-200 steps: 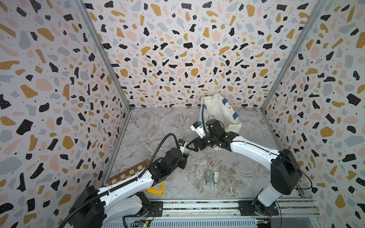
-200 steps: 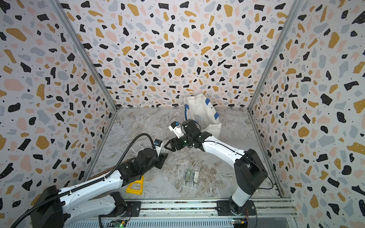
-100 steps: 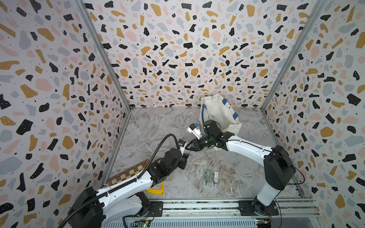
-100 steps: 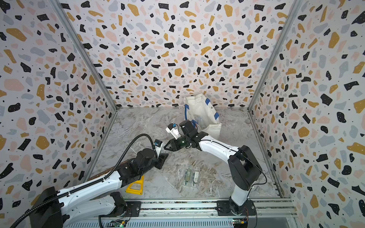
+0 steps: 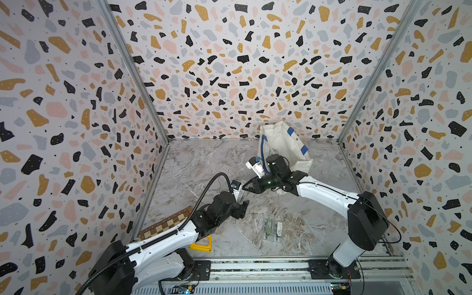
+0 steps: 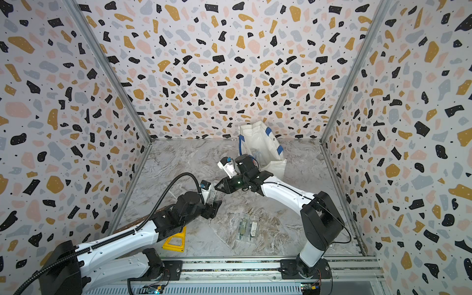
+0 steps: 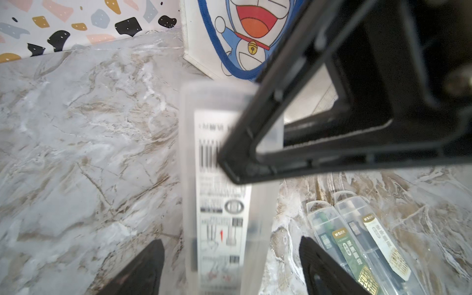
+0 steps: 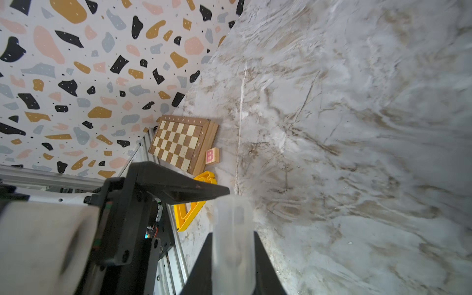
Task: Put the compass set into the canvas bag
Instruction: Place the compass set in the canvas bag.
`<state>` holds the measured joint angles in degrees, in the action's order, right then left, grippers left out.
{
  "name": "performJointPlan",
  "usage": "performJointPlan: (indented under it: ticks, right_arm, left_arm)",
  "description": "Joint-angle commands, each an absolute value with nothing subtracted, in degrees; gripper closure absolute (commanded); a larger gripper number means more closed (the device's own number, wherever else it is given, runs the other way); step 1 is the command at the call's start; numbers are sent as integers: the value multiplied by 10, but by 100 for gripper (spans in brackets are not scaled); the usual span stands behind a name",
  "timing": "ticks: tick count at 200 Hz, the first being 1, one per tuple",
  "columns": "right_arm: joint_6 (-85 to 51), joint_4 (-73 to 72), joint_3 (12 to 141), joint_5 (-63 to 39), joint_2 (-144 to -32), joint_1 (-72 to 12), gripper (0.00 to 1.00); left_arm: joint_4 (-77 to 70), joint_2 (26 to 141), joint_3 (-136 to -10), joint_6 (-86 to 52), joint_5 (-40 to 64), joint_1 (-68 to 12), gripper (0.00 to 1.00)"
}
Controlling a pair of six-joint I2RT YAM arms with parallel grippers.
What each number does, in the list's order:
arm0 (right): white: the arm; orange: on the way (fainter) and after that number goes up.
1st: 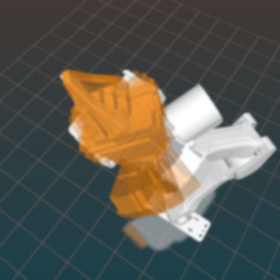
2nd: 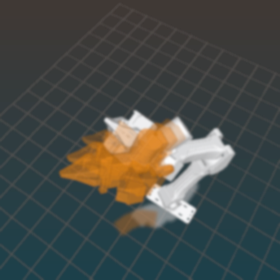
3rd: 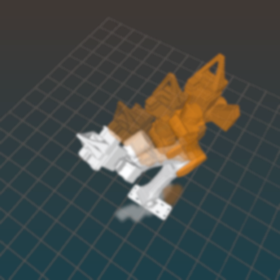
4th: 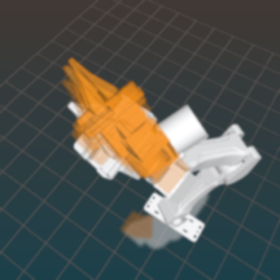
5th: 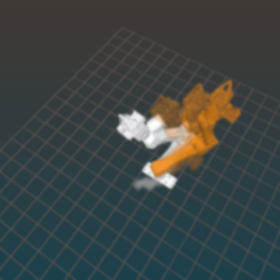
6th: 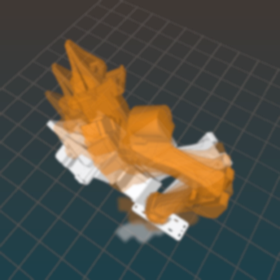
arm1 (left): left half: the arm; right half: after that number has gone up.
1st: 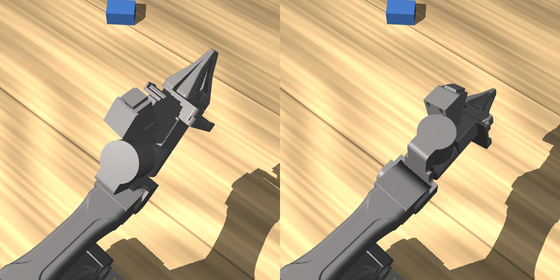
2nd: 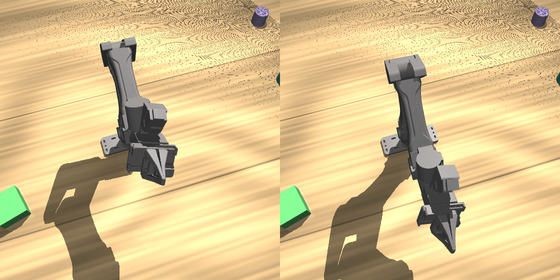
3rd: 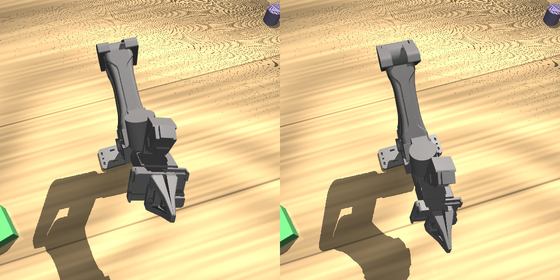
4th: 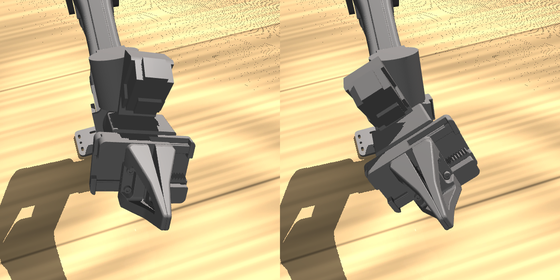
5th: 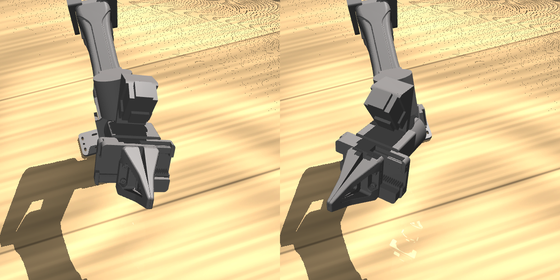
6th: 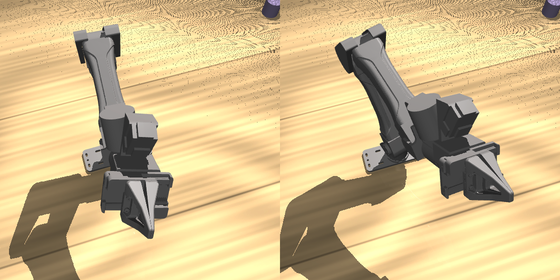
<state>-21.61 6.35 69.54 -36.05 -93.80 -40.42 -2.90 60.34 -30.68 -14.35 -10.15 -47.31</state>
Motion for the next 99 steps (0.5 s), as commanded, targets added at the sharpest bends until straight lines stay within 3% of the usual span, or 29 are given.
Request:
performJointPlan:
  ticks: [1,99]
  right_arm:
    - [-222,51,711,-321,-890,-389,100]
    - [-135,93,876,-40,-836,-326,100]
  left_arm:
    - [-119,594,-277,-115,-69,-471,15]
    - [-195,600,-242,-95,10,-471,14]
